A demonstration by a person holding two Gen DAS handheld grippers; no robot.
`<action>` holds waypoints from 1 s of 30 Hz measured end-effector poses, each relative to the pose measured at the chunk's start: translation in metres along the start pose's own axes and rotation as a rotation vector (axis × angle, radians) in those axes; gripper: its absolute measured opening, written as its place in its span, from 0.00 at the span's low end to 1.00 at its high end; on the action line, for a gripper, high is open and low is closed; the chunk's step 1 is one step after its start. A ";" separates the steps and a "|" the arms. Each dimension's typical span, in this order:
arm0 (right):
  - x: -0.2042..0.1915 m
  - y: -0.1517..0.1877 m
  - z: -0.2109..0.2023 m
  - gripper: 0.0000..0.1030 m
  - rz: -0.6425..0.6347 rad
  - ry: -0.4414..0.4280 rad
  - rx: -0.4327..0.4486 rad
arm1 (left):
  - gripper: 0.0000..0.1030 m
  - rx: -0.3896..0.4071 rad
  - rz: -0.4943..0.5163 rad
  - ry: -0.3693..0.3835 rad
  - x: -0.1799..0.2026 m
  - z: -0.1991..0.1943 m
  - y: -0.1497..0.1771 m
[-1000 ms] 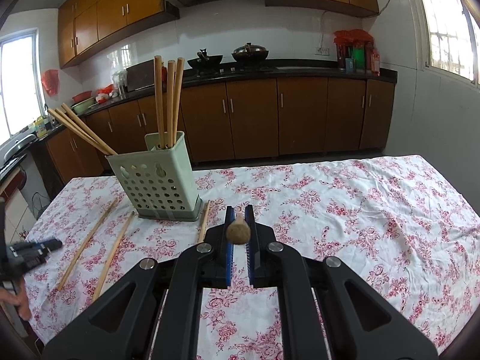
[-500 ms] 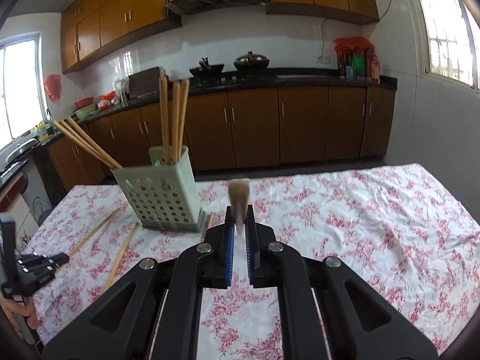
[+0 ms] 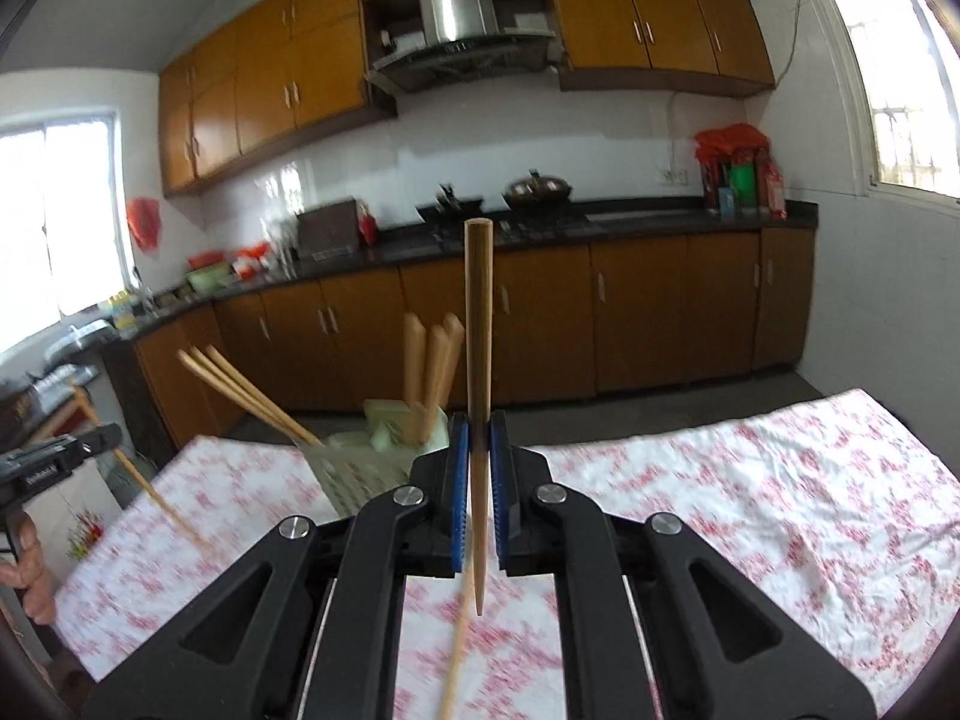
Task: Organize utensils
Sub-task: 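Lift the left gripper's chopstick into the green holder while the right gripper inserts its chopstick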
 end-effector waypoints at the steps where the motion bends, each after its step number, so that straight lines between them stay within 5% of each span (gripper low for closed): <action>1: -0.004 -0.005 -0.002 0.08 0.005 -0.019 0.017 | 0.08 0.018 0.004 0.007 0.004 -0.004 -0.006; 8: -0.035 -0.044 -0.009 0.08 0.031 -0.127 0.174 | 0.08 0.205 0.020 0.017 0.037 -0.025 -0.066; 16: -0.046 -0.053 0.026 0.08 0.025 -0.119 0.231 | 0.08 0.372 -0.002 -0.068 0.063 0.011 -0.128; 23: -0.038 -0.038 0.062 0.08 0.039 -0.097 0.171 | 0.08 0.405 -0.060 -0.105 0.067 0.063 -0.130; 30: -0.035 -0.014 0.078 0.08 0.017 -0.091 0.098 | 0.08 0.307 -0.073 -0.096 0.065 0.112 -0.098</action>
Point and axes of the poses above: each gripper's, at about its wrist camera, not at the fingertips, and z roughly the way its jaws point, x to its right, y to its underside, the point moved 2 cm from there along z, roughly the way its jaws point, and after that the axes turned 11 degrees about z, right-handed, at the moved point
